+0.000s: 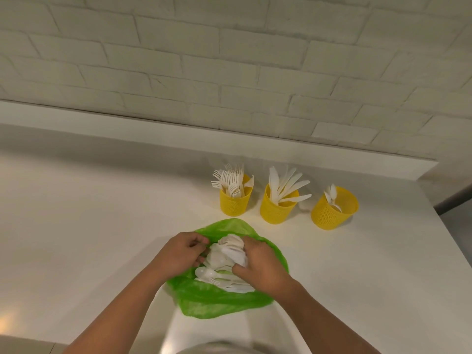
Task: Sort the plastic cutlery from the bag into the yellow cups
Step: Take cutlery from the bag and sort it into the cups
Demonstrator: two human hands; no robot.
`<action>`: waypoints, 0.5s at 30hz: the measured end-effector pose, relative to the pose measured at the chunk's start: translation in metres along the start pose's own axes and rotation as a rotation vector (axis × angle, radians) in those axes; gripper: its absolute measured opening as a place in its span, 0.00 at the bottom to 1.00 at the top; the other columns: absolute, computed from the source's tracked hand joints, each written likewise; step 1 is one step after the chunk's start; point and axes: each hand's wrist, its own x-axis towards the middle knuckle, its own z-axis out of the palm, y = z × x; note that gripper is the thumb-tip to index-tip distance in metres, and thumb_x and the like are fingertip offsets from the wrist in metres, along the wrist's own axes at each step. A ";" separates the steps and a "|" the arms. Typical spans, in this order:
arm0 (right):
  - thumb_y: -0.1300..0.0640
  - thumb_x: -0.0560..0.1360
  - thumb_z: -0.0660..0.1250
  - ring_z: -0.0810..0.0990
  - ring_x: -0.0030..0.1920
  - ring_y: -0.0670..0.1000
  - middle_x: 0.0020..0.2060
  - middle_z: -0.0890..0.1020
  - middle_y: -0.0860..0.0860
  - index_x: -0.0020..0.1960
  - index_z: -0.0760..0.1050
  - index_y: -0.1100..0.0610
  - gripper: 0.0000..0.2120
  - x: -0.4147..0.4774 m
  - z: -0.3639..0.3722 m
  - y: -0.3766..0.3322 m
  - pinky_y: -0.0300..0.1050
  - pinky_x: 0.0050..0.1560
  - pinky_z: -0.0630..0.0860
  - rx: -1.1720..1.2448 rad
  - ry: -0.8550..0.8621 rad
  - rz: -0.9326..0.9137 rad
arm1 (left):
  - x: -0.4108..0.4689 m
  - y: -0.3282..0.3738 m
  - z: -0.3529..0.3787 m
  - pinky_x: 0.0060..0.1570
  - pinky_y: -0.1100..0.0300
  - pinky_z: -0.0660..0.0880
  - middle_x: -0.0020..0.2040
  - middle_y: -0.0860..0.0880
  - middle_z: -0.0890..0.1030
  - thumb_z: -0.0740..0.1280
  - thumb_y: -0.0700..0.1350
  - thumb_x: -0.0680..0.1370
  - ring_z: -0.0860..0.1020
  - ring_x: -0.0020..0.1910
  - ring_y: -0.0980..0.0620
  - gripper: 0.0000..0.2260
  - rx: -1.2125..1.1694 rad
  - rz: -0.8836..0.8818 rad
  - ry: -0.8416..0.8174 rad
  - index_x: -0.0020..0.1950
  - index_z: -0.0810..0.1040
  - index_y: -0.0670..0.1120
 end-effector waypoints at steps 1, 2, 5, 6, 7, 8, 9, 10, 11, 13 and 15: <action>0.50 0.71 0.71 0.80 0.48 0.53 0.48 0.82 0.51 0.56 0.73 0.55 0.17 0.000 -0.004 0.000 0.47 0.46 0.73 0.102 -0.004 0.033 | 0.000 0.002 0.001 0.50 0.52 0.84 0.48 0.48 0.87 0.65 0.42 0.83 0.86 0.45 0.48 0.07 -0.011 0.003 -0.003 0.55 0.83 0.48; 0.51 0.71 0.71 0.80 0.47 0.51 0.48 0.81 0.49 0.57 0.73 0.54 0.17 0.000 -0.009 0.000 0.47 0.45 0.75 0.192 -0.013 0.062 | -0.001 0.004 0.001 0.49 0.54 0.84 0.48 0.48 0.87 0.64 0.41 0.84 0.86 0.46 0.47 0.08 -0.023 0.006 -0.006 0.55 0.83 0.48; 0.52 0.70 0.68 0.81 0.49 0.49 0.50 0.81 0.48 0.63 0.71 0.50 0.22 0.004 -0.022 -0.004 0.50 0.51 0.80 0.408 0.025 0.120 | -0.002 0.014 0.002 0.44 0.58 0.83 0.47 0.49 0.88 0.63 0.40 0.84 0.86 0.44 0.48 0.09 -0.069 0.017 -0.005 0.56 0.83 0.47; 0.54 0.71 0.68 0.81 0.51 0.49 0.52 0.81 0.48 0.66 0.70 0.50 0.23 0.007 -0.025 -0.003 0.46 0.52 0.80 0.475 0.051 0.126 | -0.003 0.018 0.003 0.43 0.59 0.82 0.46 0.48 0.88 0.63 0.40 0.84 0.85 0.42 0.49 0.09 -0.086 0.030 0.001 0.56 0.83 0.47; 0.56 0.73 0.68 0.81 0.53 0.48 0.53 0.81 0.48 0.68 0.70 0.50 0.24 0.010 -0.030 -0.006 0.40 0.51 0.79 0.536 0.073 0.131 | -0.004 0.023 0.003 0.43 0.58 0.82 0.46 0.48 0.88 0.62 0.40 0.84 0.85 0.41 0.50 0.09 -0.107 0.050 0.008 0.56 0.83 0.47; 0.60 0.75 0.67 0.80 0.53 0.46 0.54 0.81 0.47 0.69 0.70 0.50 0.23 0.013 -0.034 -0.006 0.33 0.49 0.77 0.600 0.100 0.131 | -0.005 0.028 0.005 0.43 0.57 0.82 0.45 0.47 0.87 0.62 0.41 0.85 0.84 0.40 0.49 0.10 -0.139 0.072 0.017 0.56 0.83 0.47; 0.62 0.77 0.67 0.80 0.52 0.45 0.53 0.80 0.47 0.69 0.71 0.51 0.21 0.016 -0.040 -0.009 0.30 0.47 0.76 0.647 0.128 0.136 | -0.006 0.033 0.006 0.42 0.56 0.81 0.45 0.46 0.87 0.62 0.42 0.85 0.84 0.40 0.48 0.10 -0.183 0.091 0.025 0.56 0.83 0.47; 0.63 0.78 0.67 0.80 0.49 0.44 0.50 0.80 0.47 0.66 0.72 0.54 0.18 0.019 -0.047 -0.011 0.29 0.45 0.75 0.698 0.164 0.146 | -0.007 0.039 0.008 0.43 0.55 0.81 0.45 0.44 0.87 0.61 0.42 0.85 0.83 0.40 0.48 0.10 -0.234 0.102 0.030 0.56 0.83 0.46; 0.63 0.78 0.67 0.79 0.45 0.45 0.46 0.80 0.48 0.62 0.75 0.57 0.13 0.022 -0.054 -0.013 0.30 0.43 0.74 0.746 0.198 0.159 | -0.008 0.046 0.011 0.43 0.54 0.81 0.46 0.43 0.87 0.61 0.42 0.85 0.83 0.40 0.47 0.10 -0.285 0.106 0.033 0.56 0.83 0.45; 0.61 0.79 0.69 0.80 0.41 0.48 0.39 0.81 0.51 0.53 0.77 0.61 0.05 0.029 -0.063 -0.018 0.40 0.44 0.77 0.861 0.265 0.180 | -0.009 0.059 0.019 0.44 0.53 0.80 0.48 0.39 0.85 0.60 0.42 0.85 0.82 0.40 0.46 0.11 -0.372 0.089 0.025 0.58 0.82 0.43; 0.60 0.78 0.69 0.83 0.40 0.55 0.35 0.81 0.54 0.51 0.78 0.60 0.03 0.037 -0.070 -0.024 0.53 0.47 0.81 1.013 0.324 0.217 | -0.009 0.072 0.030 0.44 0.55 0.80 0.48 0.39 0.85 0.60 0.46 0.85 0.81 0.41 0.46 0.12 -0.456 0.031 -0.012 0.60 0.80 0.42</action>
